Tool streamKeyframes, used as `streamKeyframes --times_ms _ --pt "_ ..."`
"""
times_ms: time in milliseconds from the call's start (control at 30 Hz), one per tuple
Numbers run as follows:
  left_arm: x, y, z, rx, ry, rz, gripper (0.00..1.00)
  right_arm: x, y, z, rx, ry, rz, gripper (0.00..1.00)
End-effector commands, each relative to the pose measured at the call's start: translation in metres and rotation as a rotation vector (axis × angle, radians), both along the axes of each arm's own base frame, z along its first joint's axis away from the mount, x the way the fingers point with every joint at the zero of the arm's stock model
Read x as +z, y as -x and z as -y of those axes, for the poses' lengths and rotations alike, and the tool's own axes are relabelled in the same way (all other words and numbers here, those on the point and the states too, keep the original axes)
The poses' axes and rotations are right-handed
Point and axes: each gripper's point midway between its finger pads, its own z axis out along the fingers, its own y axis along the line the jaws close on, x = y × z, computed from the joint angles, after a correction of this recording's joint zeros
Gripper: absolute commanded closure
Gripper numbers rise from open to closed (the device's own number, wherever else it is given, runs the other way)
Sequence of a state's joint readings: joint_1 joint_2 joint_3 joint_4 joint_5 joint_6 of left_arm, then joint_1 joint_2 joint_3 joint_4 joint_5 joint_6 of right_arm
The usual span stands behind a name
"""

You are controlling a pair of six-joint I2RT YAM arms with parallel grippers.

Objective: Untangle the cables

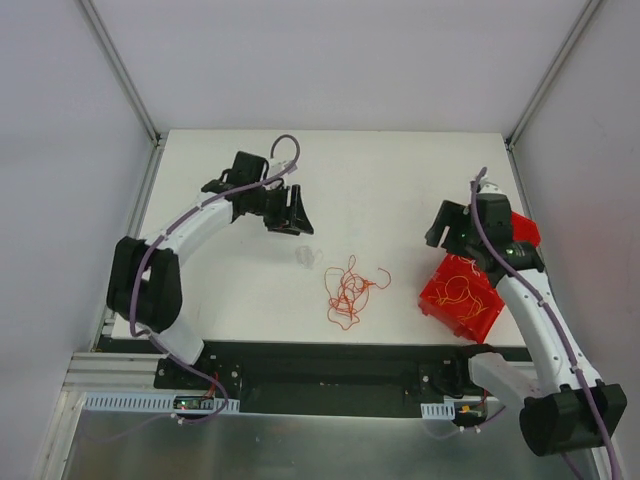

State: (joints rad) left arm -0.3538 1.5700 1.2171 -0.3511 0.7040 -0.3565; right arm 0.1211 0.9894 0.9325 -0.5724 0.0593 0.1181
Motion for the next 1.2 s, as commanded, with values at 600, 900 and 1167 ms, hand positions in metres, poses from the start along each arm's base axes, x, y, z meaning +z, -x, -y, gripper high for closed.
streamKeyframes --times_ms 600,900,1167 --pt "-0.112 -0.023 0.009 -0.13 -0.184 -0.156 0.43 -0.033 0.057 -0.157 0.465 -0.249 -0.019 0.24" --pt "-0.104 -0.01 0.013 -0.146 -0.206 -0.17 0.81 -0.039 0.069 -0.152 0.446 -0.231 -0.033 0.24" --pt "-0.04 -0.005 0.02 -0.157 -0.105 -0.051 1.0 -0.039 0.068 -0.185 0.513 -0.256 -0.032 0.24"
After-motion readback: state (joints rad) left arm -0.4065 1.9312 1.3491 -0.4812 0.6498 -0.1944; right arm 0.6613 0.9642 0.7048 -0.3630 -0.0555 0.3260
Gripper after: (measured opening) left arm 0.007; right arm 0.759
